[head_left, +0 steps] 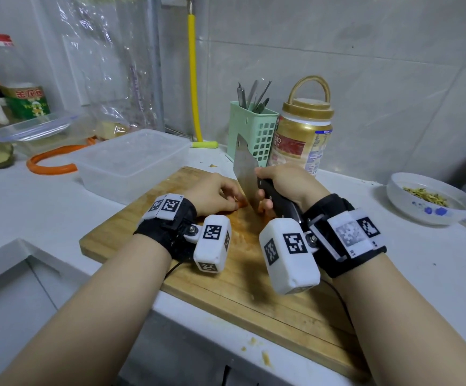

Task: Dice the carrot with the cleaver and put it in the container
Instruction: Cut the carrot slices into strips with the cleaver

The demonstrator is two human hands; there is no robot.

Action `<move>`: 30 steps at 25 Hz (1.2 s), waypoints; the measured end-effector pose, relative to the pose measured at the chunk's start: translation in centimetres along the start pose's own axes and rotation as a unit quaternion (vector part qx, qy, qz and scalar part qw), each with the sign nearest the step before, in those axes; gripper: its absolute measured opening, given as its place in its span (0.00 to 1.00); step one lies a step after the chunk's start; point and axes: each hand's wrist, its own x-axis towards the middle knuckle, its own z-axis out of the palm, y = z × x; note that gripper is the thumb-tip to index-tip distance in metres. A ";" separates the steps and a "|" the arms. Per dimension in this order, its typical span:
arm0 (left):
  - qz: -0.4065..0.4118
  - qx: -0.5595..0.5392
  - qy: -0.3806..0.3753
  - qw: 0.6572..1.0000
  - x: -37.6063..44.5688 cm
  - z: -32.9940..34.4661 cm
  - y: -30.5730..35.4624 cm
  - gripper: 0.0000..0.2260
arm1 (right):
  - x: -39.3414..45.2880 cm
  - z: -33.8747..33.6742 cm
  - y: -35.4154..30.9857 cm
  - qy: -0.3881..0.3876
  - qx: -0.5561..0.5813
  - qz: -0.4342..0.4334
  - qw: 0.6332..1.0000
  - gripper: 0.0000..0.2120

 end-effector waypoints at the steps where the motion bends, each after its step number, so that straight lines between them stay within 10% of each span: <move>1: -0.001 0.000 0.000 1.000 0.0 0.0 0.0 0.10 | 0.0 0.0 0.0 -0.003 0.001 0.003 1.000 0.08; 30: -0.009 -0.007 0.009 1.000 0.3 0.2 -0.6 0.13 | -0.2 0.9 2.0 0.014 -0.021 -0.042 0.999 0.12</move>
